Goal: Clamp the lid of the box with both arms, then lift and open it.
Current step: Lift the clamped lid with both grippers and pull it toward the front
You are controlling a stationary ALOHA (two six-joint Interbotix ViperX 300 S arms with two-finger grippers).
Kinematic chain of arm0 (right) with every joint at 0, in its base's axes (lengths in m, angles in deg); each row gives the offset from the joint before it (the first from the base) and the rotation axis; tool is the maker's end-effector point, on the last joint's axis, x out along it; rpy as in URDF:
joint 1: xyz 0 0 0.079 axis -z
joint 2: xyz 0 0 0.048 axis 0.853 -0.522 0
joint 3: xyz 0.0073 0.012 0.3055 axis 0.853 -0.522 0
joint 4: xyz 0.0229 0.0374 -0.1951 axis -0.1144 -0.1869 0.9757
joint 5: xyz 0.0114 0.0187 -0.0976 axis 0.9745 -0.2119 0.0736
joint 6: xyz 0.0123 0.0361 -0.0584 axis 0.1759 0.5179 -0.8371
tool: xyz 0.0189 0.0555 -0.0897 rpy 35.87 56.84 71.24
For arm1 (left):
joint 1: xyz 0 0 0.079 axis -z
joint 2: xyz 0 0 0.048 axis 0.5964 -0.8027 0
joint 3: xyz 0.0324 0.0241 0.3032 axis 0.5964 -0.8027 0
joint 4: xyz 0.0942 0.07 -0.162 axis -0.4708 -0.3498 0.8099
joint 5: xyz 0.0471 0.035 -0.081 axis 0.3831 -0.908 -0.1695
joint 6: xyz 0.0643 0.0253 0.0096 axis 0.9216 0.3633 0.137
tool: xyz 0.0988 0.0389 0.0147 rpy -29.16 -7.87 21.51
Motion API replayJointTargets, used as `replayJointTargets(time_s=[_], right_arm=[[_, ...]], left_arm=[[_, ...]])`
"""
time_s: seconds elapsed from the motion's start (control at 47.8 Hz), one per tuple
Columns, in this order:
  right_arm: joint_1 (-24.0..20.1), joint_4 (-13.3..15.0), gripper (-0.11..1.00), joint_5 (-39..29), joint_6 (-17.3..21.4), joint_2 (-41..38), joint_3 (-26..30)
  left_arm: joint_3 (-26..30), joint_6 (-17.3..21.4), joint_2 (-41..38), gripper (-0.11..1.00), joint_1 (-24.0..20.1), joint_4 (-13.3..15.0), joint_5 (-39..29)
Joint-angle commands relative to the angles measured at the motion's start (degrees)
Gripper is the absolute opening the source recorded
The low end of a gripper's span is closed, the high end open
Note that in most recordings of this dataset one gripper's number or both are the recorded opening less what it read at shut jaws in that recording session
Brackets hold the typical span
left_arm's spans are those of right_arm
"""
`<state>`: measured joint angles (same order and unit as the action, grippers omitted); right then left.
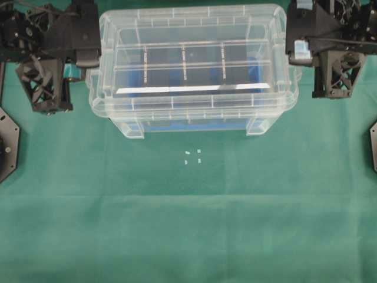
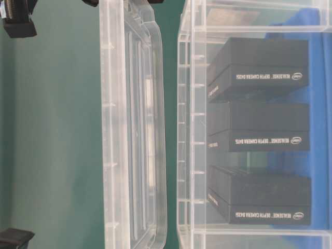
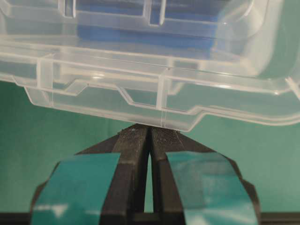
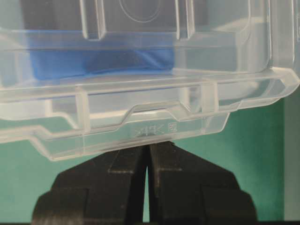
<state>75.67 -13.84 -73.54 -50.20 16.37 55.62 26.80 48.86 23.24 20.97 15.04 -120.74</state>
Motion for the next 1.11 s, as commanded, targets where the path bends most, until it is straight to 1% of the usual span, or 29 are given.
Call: replayJointTargets(time_s=[0.0,0.251,0.376,0.523,0.669,0.795,0.878,1.087], right_arm=[[-3.3,-0.4,0.00,0.7,1.6,0.7,3.5],[-8.3,-0.3,0.00,-0.6,4.9,1.8,3.4],[-11.9,1.3,0.00,-1.4,7.5,1.8,3.4],[-17.0,5.7,0.00,-2.7,13.5,1.8,3.3],[-22.2,10.1,0.00,-4.7,20.7,1.5,3.3],[-27.2,12.7,0.00,-6.7,26.8,0.6,3.6],[-30.1,14.2,0.00,-8.0,29.9,0.1,4.0],[-35.7,16.5,0.00,-9.9,35.5,-1.9,5.1]], left_arm=[[3.5,-1.0,1.0,0.01,2.3,0.3,1.1],[3.3,-4.6,1.4,0.01,6.6,0.3,0.4],[3.2,-6.2,1.5,0.01,9.6,0.2,0.3],[3.2,-7.8,1.4,0.01,12.5,0.3,0.3],[3.2,-10.9,1.1,0.01,15.1,0.3,0.3],[3.3,-12.7,0.7,0.01,18.1,0.2,0.5],[3.5,-13.9,0.4,0.01,19.9,0.2,0.5],[3.6,-16.8,-0.4,0.01,23.4,-0.4,0.6]])
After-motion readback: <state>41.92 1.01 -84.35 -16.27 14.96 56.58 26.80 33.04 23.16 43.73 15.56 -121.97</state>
